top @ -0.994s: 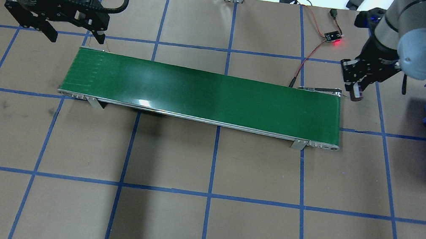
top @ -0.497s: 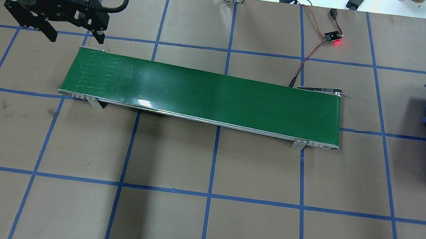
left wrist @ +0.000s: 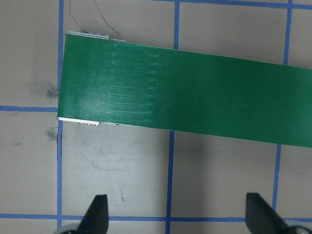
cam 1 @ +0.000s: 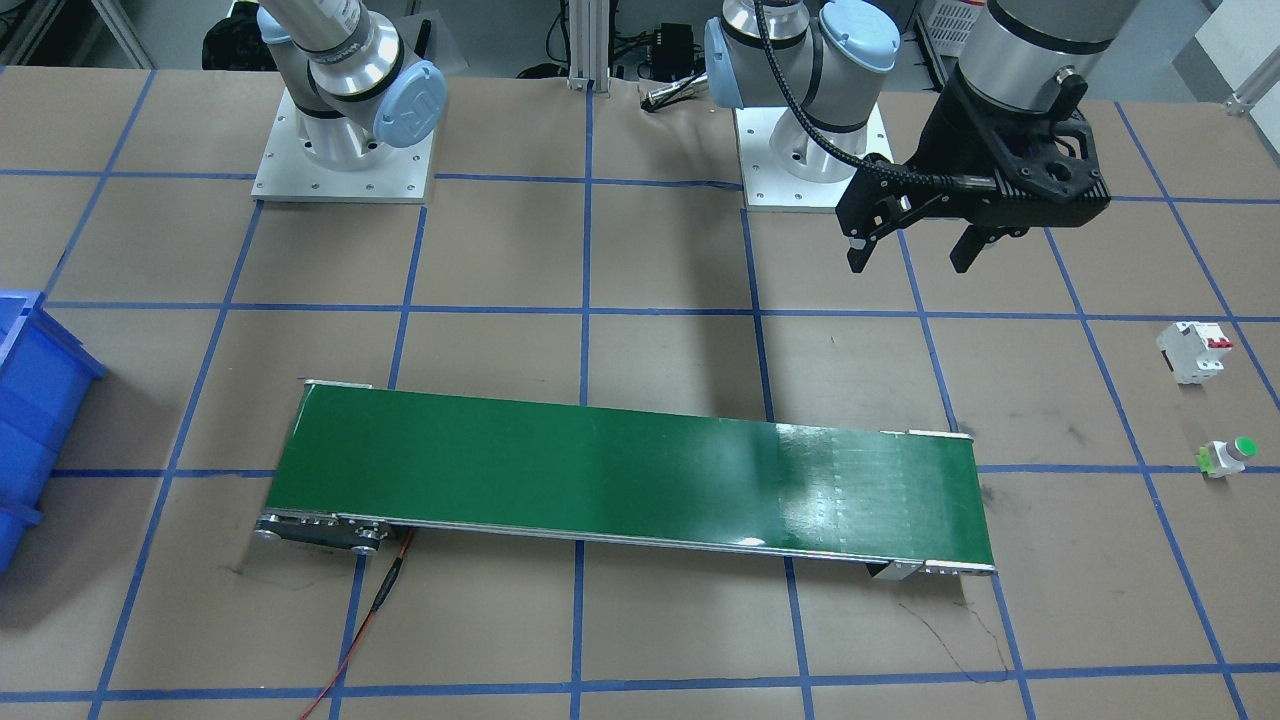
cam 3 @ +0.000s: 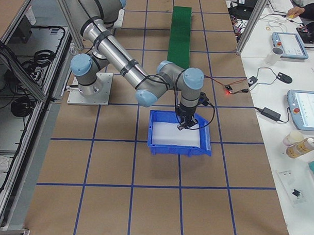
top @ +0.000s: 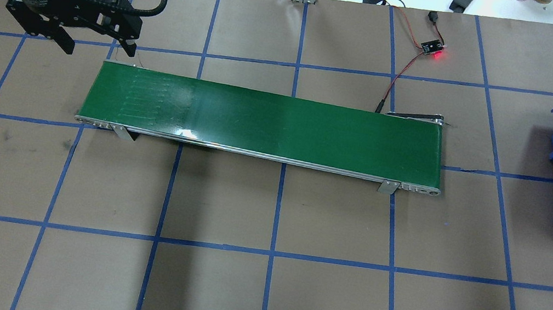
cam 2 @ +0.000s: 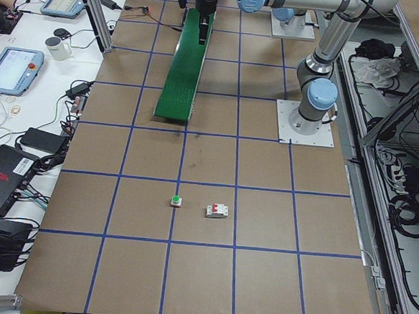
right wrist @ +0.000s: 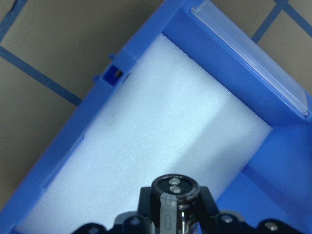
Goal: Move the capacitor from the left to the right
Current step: 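Carry the capacitor with the right gripper to the blue bin, then open the right gripper to drop the capacitor into the bin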
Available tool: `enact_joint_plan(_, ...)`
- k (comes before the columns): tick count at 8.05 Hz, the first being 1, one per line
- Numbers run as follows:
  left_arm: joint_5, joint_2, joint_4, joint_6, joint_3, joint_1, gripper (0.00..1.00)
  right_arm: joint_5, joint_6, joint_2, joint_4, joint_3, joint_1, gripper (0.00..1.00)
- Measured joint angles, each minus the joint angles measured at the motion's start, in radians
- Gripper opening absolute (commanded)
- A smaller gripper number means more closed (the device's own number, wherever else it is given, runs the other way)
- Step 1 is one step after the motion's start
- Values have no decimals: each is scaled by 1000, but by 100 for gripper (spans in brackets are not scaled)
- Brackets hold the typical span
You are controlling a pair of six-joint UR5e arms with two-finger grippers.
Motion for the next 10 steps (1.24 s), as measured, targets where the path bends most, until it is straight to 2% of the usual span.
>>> enact_joint_plan(1,0,0,0,0,0,0,100,16,-50,30,-62,25,-22,34)
enact_joint_plan(2,0,0,0,0,0,0,100,30,-81,59,-100,41,-37,98)
enact_joint_plan(5,0,-1,0,1,-1,-1,100,68,-108,89,-123,52,-65,100)
enact_joint_plan(7,-1,-1,0,1,-2,-1,100,74,-83,29,-83,52,-65,100)
enact_joint_plan(10,-2,-2,0,0,-2,0,100,81,90,-185,196,38,-13,100)
